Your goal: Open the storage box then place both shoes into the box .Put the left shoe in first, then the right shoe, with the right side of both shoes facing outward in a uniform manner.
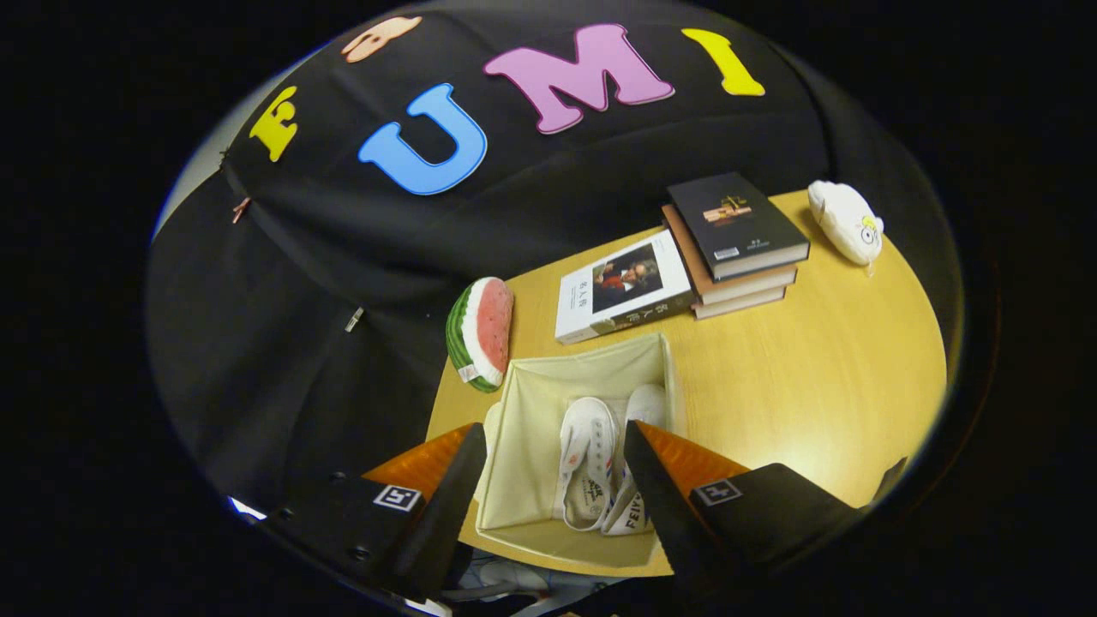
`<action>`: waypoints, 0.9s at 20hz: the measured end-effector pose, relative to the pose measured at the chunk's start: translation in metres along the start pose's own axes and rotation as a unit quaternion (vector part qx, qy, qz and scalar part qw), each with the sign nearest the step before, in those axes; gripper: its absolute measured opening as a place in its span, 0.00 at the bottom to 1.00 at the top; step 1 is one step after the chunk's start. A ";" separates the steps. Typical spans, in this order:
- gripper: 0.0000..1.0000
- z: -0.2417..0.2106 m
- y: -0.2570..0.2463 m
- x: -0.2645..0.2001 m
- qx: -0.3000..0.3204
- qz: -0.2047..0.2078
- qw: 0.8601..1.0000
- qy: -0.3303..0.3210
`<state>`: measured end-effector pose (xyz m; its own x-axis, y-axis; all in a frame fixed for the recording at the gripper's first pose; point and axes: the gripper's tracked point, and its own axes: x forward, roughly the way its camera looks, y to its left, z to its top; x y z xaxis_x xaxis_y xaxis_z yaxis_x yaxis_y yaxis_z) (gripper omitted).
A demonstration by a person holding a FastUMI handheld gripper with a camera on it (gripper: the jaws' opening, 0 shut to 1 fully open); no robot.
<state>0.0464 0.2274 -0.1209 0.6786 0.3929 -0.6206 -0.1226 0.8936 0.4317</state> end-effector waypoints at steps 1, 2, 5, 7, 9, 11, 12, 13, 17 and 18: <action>0.99 0.009 -0.001 -0.008 -0.017 -0.002 1.000 -0.017; 0.99 0.018 -0.002 -0.015 -0.032 -0.005 0.999 -0.036; 0.99 0.046 -0.010 -0.043 -0.065 -0.012 0.994 -0.088; 0.99 0.064 -0.023 -0.064 -0.071 -0.022 0.991 -0.112; 0.99 0.086 -0.038 -0.085 -0.082 -0.033 0.986 -0.138; 0.99 0.115 -0.056 -0.110 -0.104 -0.049 0.978 -0.175; 0.99 0.128 -0.065 -0.123 -0.117 -0.059 0.972 -0.196; 0.99 0.141 -0.073 -0.136 -0.131 -0.069 0.965 -0.217; 0.98 0.182 -0.102 -0.186 -0.189 -0.110 0.927 -0.304; 0.98 0.190 -0.113 -0.196 -0.202 -0.125 0.917 -0.320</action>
<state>0.0647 0.0079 0.0759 0.9924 0.0718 -0.0995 -0.0752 0.9967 -0.0309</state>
